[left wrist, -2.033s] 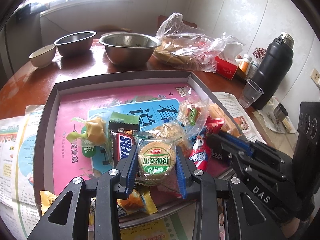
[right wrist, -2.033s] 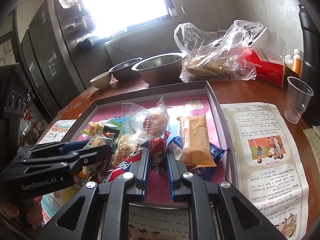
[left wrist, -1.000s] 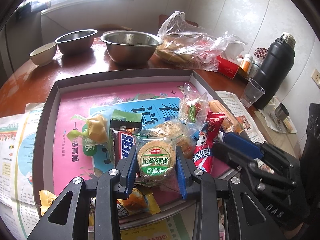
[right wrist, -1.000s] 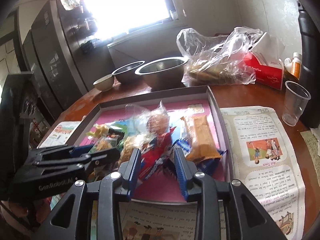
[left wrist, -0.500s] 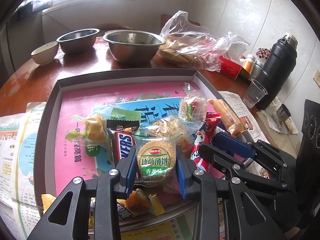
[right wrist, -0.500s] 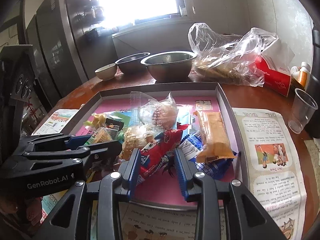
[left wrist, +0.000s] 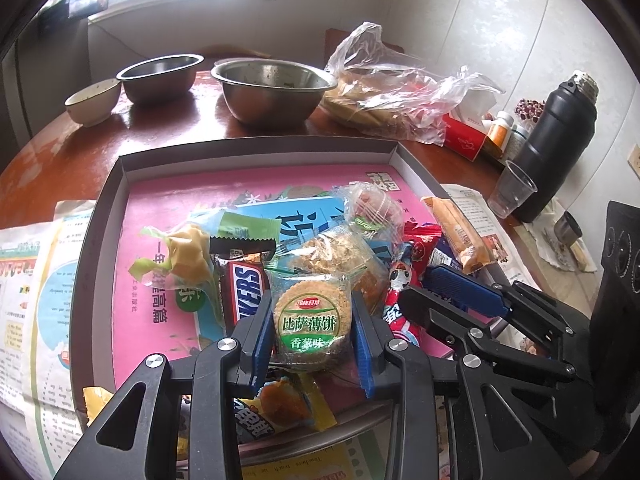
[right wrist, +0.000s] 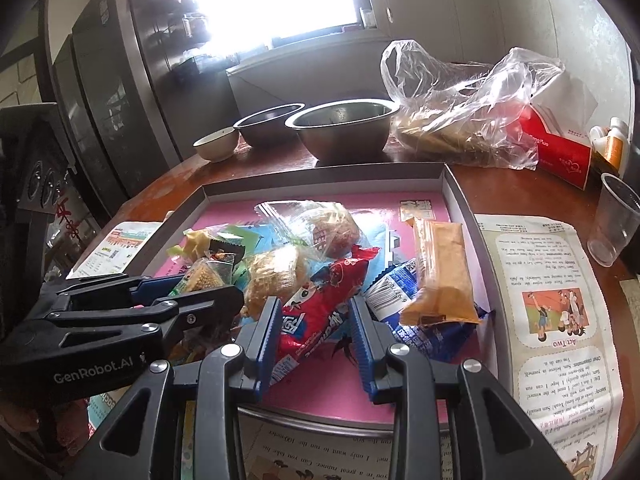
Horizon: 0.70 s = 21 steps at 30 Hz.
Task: Organize snacks
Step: 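Lower both held snacks into the tray and open both tools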
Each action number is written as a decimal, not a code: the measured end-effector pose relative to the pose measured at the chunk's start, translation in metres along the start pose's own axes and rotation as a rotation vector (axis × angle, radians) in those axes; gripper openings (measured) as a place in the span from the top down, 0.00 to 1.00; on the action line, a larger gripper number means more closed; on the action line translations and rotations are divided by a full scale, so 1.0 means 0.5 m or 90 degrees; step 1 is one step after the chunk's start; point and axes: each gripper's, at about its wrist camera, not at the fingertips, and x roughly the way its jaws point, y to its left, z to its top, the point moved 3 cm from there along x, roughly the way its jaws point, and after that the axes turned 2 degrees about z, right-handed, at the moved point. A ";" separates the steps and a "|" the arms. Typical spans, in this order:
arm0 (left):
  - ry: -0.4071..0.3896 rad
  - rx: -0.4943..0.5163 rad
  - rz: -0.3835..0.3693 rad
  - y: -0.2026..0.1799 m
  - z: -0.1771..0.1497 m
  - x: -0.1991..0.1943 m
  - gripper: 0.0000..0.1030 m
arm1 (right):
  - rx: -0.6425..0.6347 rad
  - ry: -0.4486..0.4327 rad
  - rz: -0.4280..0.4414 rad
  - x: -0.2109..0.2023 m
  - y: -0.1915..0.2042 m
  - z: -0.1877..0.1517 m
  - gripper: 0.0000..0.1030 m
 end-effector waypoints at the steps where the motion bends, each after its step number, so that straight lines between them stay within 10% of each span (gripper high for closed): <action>1: 0.001 -0.001 -0.001 0.000 0.000 0.000 0.65 | -0.001 0.000 0.000 -0.002 0.000 0.000 0.67; 21: 0.004 -0.013 -0.011 0.005 -0.005 -0.006 0.56 | 0.006 -0.019 -0.018 -0.043 -0.002 -0.006 0.58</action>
